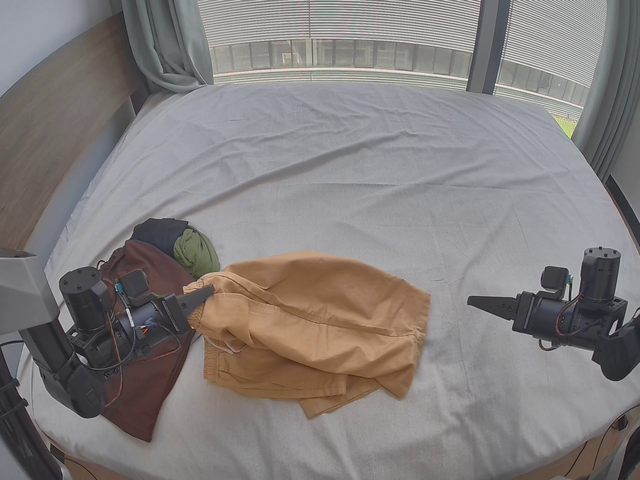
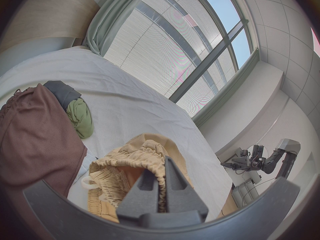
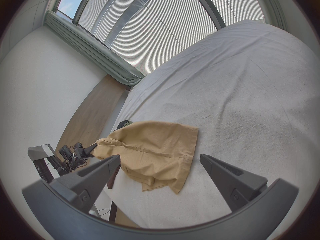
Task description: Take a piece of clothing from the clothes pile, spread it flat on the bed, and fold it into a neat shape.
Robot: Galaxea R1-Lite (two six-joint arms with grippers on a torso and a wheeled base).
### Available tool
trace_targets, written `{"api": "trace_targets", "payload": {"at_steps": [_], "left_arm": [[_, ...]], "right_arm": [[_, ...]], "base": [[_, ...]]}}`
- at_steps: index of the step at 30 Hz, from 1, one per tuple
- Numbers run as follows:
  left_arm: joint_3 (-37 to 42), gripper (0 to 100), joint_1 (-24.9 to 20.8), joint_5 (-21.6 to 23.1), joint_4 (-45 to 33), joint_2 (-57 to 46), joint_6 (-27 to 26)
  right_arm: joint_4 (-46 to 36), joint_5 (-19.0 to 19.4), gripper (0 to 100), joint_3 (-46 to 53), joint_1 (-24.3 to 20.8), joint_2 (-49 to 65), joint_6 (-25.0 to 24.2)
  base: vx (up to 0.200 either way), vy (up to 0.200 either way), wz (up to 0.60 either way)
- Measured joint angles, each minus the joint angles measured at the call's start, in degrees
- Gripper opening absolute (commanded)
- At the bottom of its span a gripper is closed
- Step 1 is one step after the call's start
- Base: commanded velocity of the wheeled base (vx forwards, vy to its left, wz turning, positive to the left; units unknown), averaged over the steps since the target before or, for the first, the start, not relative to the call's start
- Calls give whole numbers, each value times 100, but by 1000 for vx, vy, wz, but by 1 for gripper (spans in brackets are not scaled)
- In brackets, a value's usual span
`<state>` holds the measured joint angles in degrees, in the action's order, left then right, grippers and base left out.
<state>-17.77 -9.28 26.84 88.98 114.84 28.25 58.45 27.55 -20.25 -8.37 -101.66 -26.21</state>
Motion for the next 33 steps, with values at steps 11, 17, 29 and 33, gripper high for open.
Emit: {"api": "trace_targets", "payload": {"at_steps": [11, 17, 29, 33], "left_arm": [[-72, 0, 62, -5, 0, 107, 7], [-79, 0, 73, -5, 0, 154, 9], [-68, 0, 73, -5, 0, 154, 13], [-68, 0, 77, -5, 0, 165, 11]], "right_arm": [[1584, -23, 100, -6, -91, -1339, -1], [1725, -43, 100, -119, -221, -1755, -33], [1696, -51, 100, -356, -418, -2068, -23], [1835, -51, 100, -382, -405, -2315, -17]], "base": [[0, 0, 0], [0, 0, 0], [0, 0, 0], [0, 0, 0]]}}
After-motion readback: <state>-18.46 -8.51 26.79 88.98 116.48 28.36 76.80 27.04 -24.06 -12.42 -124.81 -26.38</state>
